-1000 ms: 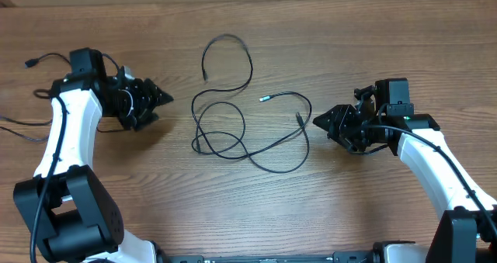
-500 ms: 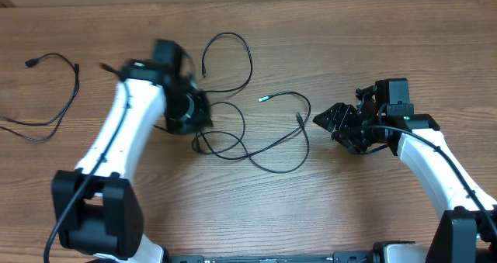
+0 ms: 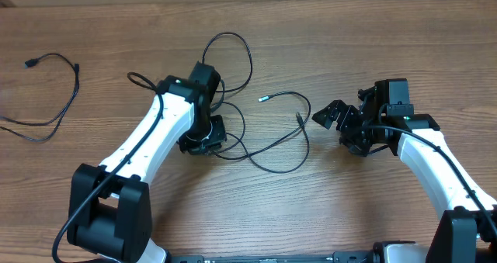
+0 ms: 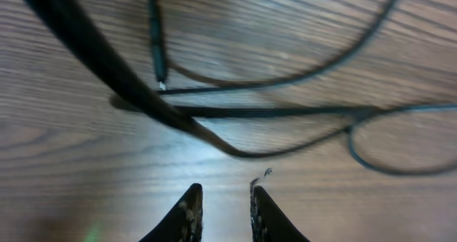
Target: Untangle cables
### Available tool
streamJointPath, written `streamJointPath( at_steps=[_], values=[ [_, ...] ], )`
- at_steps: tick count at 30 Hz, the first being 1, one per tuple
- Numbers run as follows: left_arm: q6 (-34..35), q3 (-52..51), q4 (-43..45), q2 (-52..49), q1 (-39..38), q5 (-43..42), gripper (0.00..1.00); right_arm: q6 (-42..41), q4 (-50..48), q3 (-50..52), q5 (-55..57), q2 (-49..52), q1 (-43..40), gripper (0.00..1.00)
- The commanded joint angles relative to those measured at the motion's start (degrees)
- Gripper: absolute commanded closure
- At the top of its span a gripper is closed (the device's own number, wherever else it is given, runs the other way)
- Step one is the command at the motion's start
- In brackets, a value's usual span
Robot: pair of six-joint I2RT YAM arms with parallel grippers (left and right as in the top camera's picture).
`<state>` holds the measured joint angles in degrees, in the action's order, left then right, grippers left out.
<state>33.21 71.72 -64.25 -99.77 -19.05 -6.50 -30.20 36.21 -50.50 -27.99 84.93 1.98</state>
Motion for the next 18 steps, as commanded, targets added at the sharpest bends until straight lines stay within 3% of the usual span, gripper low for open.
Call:
streamJointPath(
  at_steps=[1,10,16,18],
  values=[
    [3.08,-2.75,2.69,0.13,-0.22,3.89,0.77,0.04,-0.13,0.31,1.40,0.02,0.31,0.00],
    [3.26,-6.86,12.57,0.13,-0.13,3.93,0.78,0.04,-0.13,0.31,1.40,0.02,0.31,0.00],
    [3.19,-6.86,14.60,0.13,-0.13,4.24,0.78,0.04,-0.15,0.31,1.40,0.02,0.31,0.00],
    [3.21,-6.86,14.69,0.13,-0.13,4.63,0.84,0.04,-0.13,0.31,1.40,0.02,0.31,0.00]
  ],
)
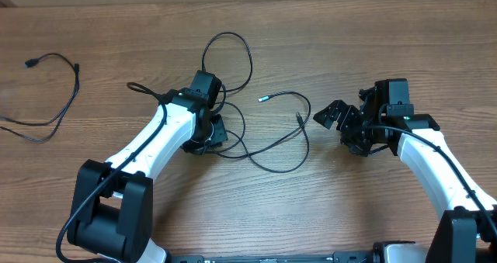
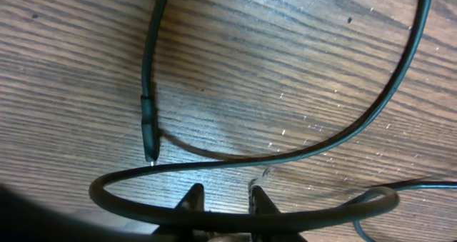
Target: Untangle cables
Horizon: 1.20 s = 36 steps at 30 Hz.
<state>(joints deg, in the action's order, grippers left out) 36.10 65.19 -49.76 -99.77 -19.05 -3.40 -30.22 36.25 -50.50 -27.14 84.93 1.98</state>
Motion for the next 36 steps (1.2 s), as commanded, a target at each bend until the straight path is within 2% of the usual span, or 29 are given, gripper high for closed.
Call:
streamJointPath(
  at_steps=[1,2,6,10,21,27,36],
  values=[
    [0.31,-0.33,0.24,0.13,-0.13,1.55,0.90,0.07,-0.20,0.31,0.55,0.02,0.31,0.00],
    [0.31,-0.33,0.26,0.13,-0.15,1.49,0.95,0.07,-0.17,0.31,0.55,0.02,0.31,0.00],
    [-1.09,-0.28,0.33,0.15,-0.15,0.63,0.96,0.07,-0.15,0.28,0.55,0.02,0.31,0.00],
    [-8.90,1.92,-0.33,0.59,-0.04,-3.37,0.96,0.07,-0.17,0.31,0.55,0.02,0.31,0.00],
    [-20.90,17.97,-15.76,9.07,-0.07,-3.85,0.96,0.07,-0.17,0.28,0.55,0.02,0.31,0.00],
    [-22.40,25.64,-20.31,13.03,-0.07,-2.93,0.96,0.07,-0.17,0.31,0.55,0.02,0.31,0.00],
    [-22.40,37.51,-19.65,16.33,-0.04,-2.14,0.96,0.07,-0.17,0.31,0.55,0.02,0.31,0.00]
  ],
)
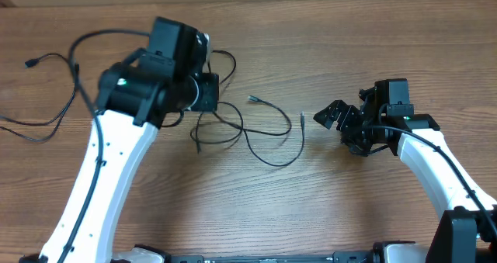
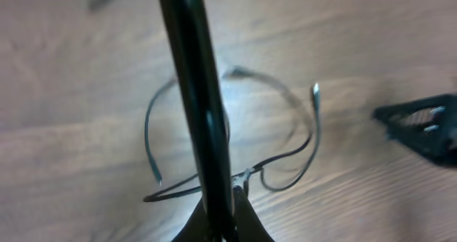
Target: Untangle cables
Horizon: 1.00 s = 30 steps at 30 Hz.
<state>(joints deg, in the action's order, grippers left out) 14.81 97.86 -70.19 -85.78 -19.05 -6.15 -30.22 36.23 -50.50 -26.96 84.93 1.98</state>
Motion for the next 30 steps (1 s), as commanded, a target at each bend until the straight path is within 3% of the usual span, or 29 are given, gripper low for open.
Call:
streamJointPath(
  at_steps=[1,7,18,23,30],
  values=[
    [-1.11,5.99,1.51,2.58,-0.04,0.61,0.96,0.07,-0.17,0.31,0.37,0.02,0.31,0.00],
    [-1.03,11.45,8.31,3.82,-0.07,0.55,0.96,0.07,-0.17,0.31,0.37,0.02,0.31,0.00],
    [1.09,11.89,24.90,4.15,-0.04,1.57,0.96,0.07,-0.17,0.31,0.37,0.02,0.31,0.00],
    [10.32,11.85,25.86,4.13,-0.04,9.16,0.96,0.07,-0.15,0.31,0.37,0.02,0.31,0.00],
    [10.54,11.78,23.23,3.67,-0.04,9.73,0.96,0.07,-0.15,0.31,0.37,0.02,0.31,0.00]
  ],
)
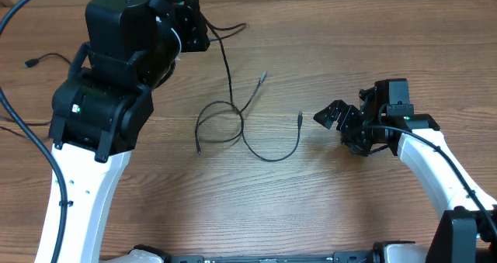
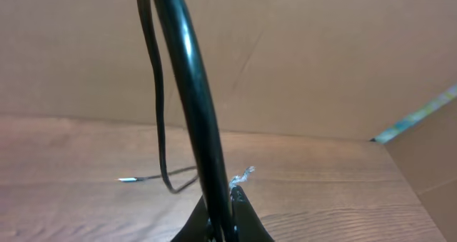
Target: Untangle cables
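My left gripper (image 2: 227, 193) is shut on a black cable (image 2: 191, 106) and held high above the table's back left. A thinner stretch of cable (image 2: 156, 92) hangs beside it, with a metal plug tip (image 2: 126, 178) near the table. In the overhead view the held cable (image 1: 226, 65) runs down to a loose loop (image 1: 220, 123) on the table, and a curved strand (image 1: 273, 156) ends in a plug (image 1: 300, 117). My right gripper (image 1: 328, 113) hovers open just right of that plug, holding nothing.
A separate black cable (image 1: 43, 60) lies at the far left of the wooden table (image 1: 349, 209). My raised left arm (image 1: 116, 69) covers much of the left side in the overhead view. A cardboard wall (image 2: 321, 56) stands behind the table.
My left gripper, still shut on the cable, is now higher and further back. The tangle on the table has drawn out into one loop and a curve. The right arm is unmoved.
My left gripper was open low over the tangle in the middle of the table. Then a cable lay between its fingers. Then it was shut on that cable and raised, with the tangle shifted left. Now it is higher and the tangle is looser.
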### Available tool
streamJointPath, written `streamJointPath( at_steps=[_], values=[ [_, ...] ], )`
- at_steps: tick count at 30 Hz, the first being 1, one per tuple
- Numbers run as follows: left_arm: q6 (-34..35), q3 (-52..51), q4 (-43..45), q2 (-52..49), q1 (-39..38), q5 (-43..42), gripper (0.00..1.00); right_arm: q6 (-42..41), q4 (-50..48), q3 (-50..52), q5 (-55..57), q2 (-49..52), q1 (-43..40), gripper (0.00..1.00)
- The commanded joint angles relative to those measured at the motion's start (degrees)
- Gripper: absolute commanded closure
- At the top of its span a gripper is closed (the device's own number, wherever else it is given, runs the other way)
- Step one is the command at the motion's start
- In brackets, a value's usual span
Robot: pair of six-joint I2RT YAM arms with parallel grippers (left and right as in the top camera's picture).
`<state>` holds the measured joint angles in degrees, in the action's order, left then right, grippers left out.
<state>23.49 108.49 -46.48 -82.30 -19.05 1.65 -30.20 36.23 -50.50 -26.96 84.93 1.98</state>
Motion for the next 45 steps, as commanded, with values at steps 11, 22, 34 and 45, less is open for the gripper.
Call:
streamJointPath(
  at_steps=[11,22,34,45],
  values=[
    [1.79,1.16,-4.87,0.20,-0.04,1.81,0.96,0.02,-0.22,0.28,0.33,0.02,0.31,0.00],
    [-1.84,1.16,-6.86,-0.09,-0.04,4.31,0.96,0.04,-2.27,0.31,-13.62,0.02,2.84,0.96],
    [-1.64,1.25,-2.86,2.12,-0.04,4.35,0.96,-15.85,-9.35,0.31,-1.36,0.02,16.96,0.96],
    [-1.68,1.25,9.73,12.28,-0.04,8.04,0.96,-29.24,-12.87,0.31,15.43,0.11,28.61,0.93]
  ],
)
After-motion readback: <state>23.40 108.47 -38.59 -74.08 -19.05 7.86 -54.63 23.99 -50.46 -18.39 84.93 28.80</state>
